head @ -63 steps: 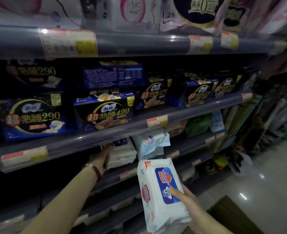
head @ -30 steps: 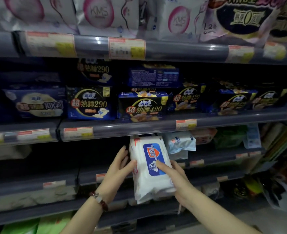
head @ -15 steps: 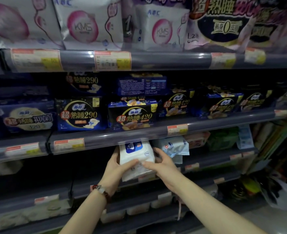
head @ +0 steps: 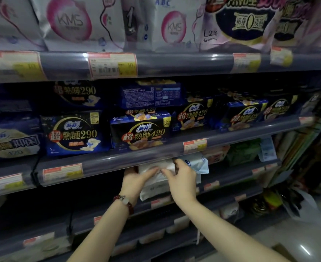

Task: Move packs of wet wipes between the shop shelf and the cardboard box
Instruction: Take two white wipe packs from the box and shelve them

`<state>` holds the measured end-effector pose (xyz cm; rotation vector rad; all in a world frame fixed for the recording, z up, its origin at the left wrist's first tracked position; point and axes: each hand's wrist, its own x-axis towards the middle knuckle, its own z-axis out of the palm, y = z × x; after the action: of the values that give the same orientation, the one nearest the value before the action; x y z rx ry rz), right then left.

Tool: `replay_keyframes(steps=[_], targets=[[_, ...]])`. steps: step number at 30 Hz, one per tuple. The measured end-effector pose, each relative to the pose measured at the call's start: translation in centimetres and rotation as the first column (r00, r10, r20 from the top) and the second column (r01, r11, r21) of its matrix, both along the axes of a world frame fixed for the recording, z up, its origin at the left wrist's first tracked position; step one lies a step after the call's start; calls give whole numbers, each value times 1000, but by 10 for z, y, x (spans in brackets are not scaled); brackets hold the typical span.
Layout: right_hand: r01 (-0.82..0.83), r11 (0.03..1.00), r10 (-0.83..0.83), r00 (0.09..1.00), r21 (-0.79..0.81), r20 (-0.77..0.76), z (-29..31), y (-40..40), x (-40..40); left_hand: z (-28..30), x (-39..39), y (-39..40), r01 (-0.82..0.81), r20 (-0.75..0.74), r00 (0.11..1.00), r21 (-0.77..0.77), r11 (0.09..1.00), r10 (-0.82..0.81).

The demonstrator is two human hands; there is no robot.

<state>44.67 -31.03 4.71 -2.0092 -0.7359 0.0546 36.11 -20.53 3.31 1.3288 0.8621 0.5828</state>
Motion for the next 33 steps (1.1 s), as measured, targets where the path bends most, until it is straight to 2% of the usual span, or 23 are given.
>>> replay_keyframes(steps=[2,7,11,16,26,29,33], targets=[[17,999,-17,1000,-32,9,-1,3,4,0,9,1,-27,39,999,-10,1000,28],[-15,999,18,998,-52,57,-7,-3,5,-7,10,2,-34,96,995,92,995,25],[-68,997,68,997,-30,26,-11,-8,4,-7,5,-5,-51,59,997,148,988,43],[-110,994,111,993,16,-38,-13,-20,3,-9,-5,-27,-134,-35,987,360,923,157],[-220,973,222,975,66,-26,-21,-70,22,-18,-26,-97,-314,-49,925,455,833,376],[-253,967,254,966,39,-39,-28,-92,34,-20,-20,-125,-292,-46,935,461,838,352],[-250,967,248,967,-38,-53,-38,-131,62,-24,10,-162,-140,-124,966,491,860,227]])
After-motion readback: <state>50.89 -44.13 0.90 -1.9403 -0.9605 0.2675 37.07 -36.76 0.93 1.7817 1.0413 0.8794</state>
